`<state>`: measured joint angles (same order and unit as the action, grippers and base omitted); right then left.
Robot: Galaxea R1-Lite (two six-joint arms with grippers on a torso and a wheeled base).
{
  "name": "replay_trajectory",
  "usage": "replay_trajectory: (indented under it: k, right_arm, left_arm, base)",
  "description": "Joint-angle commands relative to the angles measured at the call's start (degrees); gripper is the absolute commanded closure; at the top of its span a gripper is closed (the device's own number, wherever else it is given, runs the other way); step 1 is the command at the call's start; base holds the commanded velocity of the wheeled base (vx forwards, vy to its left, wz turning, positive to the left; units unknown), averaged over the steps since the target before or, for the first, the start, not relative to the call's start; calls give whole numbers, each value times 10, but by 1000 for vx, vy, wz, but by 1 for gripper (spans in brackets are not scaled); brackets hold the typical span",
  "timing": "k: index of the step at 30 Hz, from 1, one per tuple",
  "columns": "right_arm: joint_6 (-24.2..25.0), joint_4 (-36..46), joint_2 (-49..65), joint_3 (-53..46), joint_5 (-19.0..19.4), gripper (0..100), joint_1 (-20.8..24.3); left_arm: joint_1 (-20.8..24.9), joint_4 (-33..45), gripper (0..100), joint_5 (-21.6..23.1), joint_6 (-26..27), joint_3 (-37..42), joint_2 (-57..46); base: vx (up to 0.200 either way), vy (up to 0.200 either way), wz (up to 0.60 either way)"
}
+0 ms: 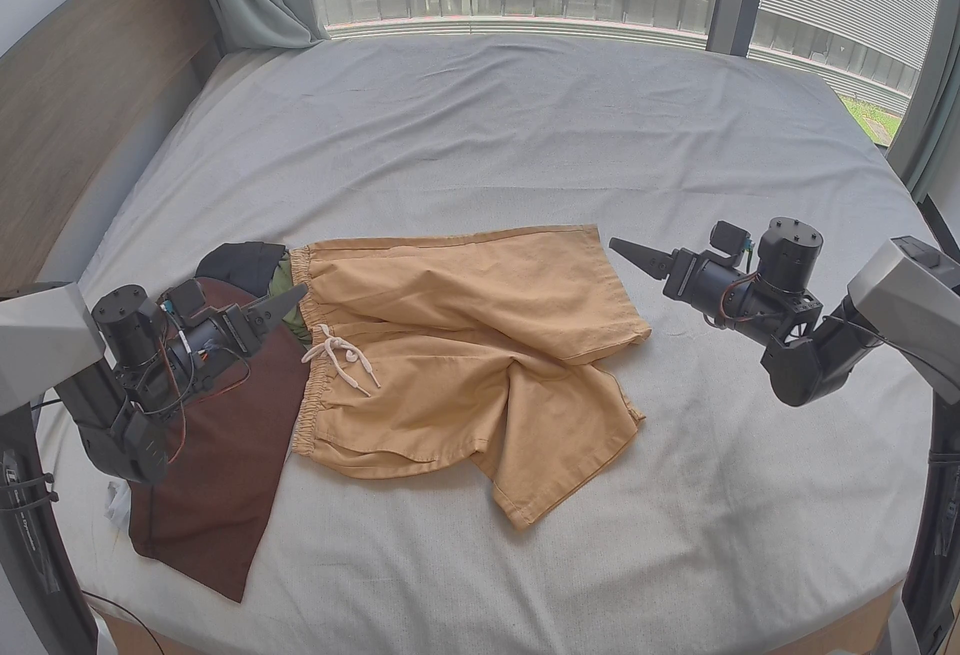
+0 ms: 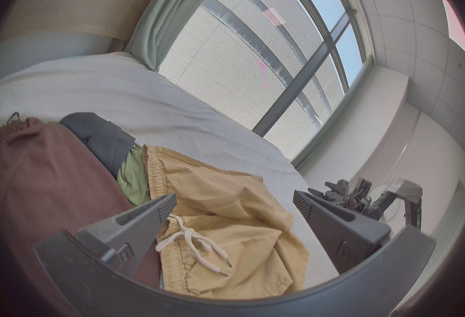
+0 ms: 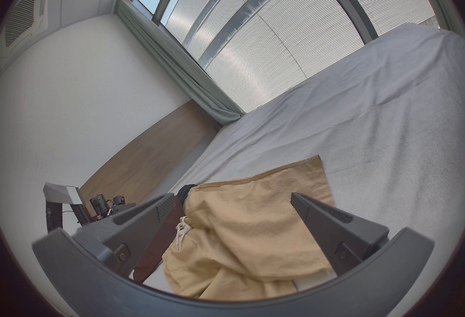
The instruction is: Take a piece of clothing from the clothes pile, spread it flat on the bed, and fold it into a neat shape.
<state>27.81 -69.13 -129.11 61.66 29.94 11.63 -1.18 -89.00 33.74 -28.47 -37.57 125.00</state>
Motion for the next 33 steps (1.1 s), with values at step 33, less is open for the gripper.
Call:
replay_trajectory:
  k: [33]
  right_arm:
    - [-14,-133,40,-312,1,0,23]
  left_arm:
    - [4,0,0,26,136,88,2]
  base:
    - [0,0,0]
